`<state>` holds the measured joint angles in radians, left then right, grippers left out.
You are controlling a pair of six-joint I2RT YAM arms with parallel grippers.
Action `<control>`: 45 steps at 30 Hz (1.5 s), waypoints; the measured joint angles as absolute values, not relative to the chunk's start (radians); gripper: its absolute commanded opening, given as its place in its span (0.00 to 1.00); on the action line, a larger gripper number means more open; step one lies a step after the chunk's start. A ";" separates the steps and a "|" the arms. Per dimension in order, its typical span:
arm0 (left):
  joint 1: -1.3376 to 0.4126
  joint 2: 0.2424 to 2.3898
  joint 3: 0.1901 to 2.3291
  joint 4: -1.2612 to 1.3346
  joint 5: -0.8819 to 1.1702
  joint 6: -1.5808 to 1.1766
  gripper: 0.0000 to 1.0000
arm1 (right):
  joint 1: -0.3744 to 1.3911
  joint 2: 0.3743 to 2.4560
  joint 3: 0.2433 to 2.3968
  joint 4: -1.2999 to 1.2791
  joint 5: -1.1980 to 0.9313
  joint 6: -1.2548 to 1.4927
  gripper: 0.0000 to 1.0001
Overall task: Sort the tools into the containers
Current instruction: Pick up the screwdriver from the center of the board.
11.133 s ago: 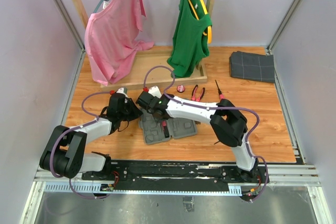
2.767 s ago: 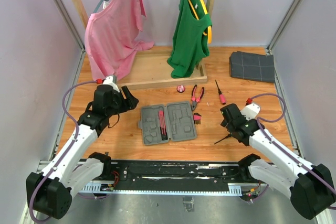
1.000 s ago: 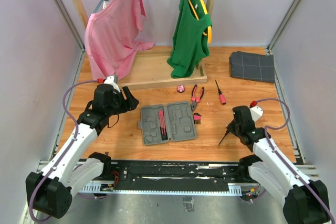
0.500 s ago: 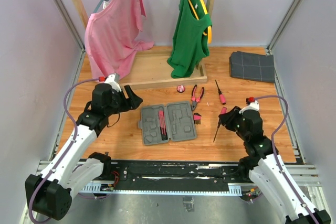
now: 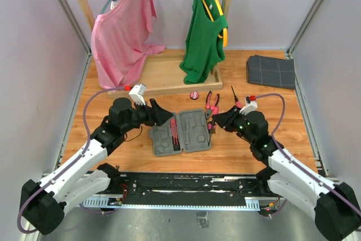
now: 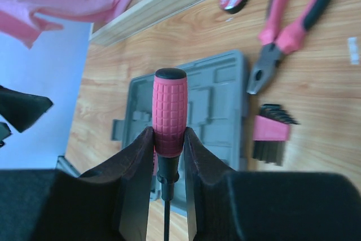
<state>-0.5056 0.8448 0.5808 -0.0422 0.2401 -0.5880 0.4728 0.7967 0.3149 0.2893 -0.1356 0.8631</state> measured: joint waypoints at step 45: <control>-0.892 1.102 0.585 0.223 0.147 -0.644 0.01 | 0.759 0.982 0.379 0.701 -0.025 1.034 0.49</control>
<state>-0.8925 1.1023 0.5854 0.2234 0.1474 -0.6437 0.7586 0.9825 0.3790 0.7006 -0.0246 1.0340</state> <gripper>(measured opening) 0.032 0.470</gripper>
